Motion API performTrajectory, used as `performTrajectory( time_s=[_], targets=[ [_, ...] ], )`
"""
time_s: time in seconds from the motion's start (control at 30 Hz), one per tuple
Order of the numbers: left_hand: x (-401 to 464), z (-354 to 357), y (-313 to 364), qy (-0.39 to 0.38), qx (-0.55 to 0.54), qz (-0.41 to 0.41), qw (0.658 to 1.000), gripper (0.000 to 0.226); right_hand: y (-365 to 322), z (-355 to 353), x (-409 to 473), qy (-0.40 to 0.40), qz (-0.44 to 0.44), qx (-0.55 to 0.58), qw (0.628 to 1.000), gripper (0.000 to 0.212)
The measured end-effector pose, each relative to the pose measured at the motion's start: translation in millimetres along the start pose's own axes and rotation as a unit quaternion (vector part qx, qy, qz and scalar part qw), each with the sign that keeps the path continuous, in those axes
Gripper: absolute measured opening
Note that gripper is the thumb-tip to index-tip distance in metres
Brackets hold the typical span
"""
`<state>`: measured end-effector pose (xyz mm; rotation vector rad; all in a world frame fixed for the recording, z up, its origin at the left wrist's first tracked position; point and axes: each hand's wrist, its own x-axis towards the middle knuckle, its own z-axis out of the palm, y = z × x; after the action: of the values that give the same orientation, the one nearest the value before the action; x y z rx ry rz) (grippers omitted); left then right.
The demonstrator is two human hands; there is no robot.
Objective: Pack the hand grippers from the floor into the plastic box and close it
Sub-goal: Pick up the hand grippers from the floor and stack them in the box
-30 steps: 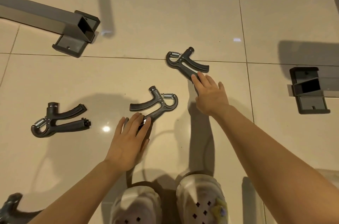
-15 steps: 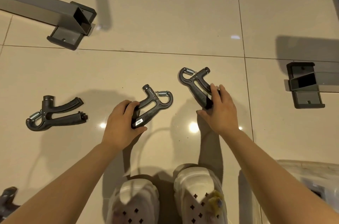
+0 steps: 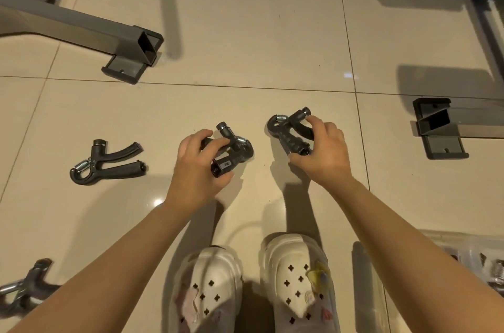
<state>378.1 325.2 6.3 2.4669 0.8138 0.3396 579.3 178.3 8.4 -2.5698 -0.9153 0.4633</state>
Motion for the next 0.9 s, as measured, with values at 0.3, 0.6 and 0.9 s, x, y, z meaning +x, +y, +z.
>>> performTrajectory(
  time_s=[0.3,0.6,0.9],
  targets=[
    [-54,-83,49,0.057,0.018,0.061,0.996,0.057,-42,-51,-75,-0.024,-0.104,-0.021,0.994,0.077],
    [-164,-152,131,0.173,-0.006,0.063,0.983,0.058,-91,-118,-188,-0.027,-0.255,-0.032,0.966,0.082],
    [-280,-195,226,0.184,0.103,0.100,0.972,0.054,-88,-204,-319,-0.033,-0.379,-0.047,0.924,0.083]
  ],
)
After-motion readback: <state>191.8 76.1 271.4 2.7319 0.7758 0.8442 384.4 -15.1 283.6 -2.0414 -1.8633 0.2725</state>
